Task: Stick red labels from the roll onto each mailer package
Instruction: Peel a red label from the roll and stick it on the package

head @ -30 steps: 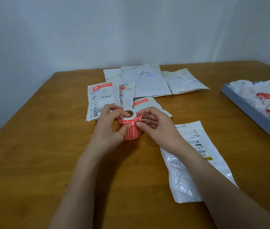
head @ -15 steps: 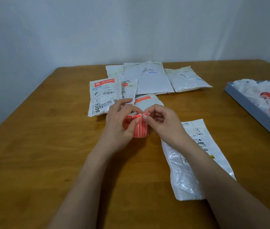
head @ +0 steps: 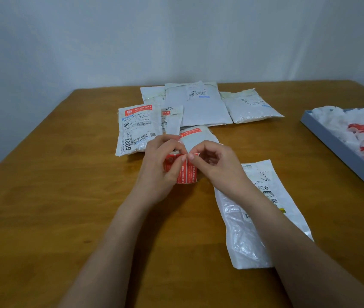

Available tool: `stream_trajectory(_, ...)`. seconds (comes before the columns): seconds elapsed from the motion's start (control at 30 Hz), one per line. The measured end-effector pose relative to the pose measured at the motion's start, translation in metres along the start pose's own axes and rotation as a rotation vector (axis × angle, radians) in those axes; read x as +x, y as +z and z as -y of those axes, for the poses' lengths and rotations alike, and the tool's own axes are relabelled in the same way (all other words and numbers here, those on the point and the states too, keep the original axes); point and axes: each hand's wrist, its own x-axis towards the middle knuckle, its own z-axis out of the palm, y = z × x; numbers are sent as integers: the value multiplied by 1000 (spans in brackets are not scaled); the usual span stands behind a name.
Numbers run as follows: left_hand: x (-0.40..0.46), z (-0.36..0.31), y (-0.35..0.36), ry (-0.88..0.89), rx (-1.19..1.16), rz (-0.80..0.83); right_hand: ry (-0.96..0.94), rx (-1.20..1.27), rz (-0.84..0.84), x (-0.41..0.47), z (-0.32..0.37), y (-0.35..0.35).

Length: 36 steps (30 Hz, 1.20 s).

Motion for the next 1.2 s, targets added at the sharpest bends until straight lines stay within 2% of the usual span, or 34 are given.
stream_trajectory(0.4, 0, 0, 4, -16, -36, 16, 95, 105, 14, 0, 5, -3)
stream_trajectory(0.67, 0, 0, 6, 0, -20, 7, 233, 144, -1, 1, 3, -1)
stream_trajectory(0.73, 0, 1, 5, 5, -14, -8, 258, 118, -8, 1, 2, 0)
stream_trajectory(0.93, -1, 4, 3, 5, -19, -20, 145, -114, -35, 1, 4, -6)
stream_trajectory(1.2, -1, 5, 1, -13, -25, -41, 163, -174, -59, 1, 4, -7)
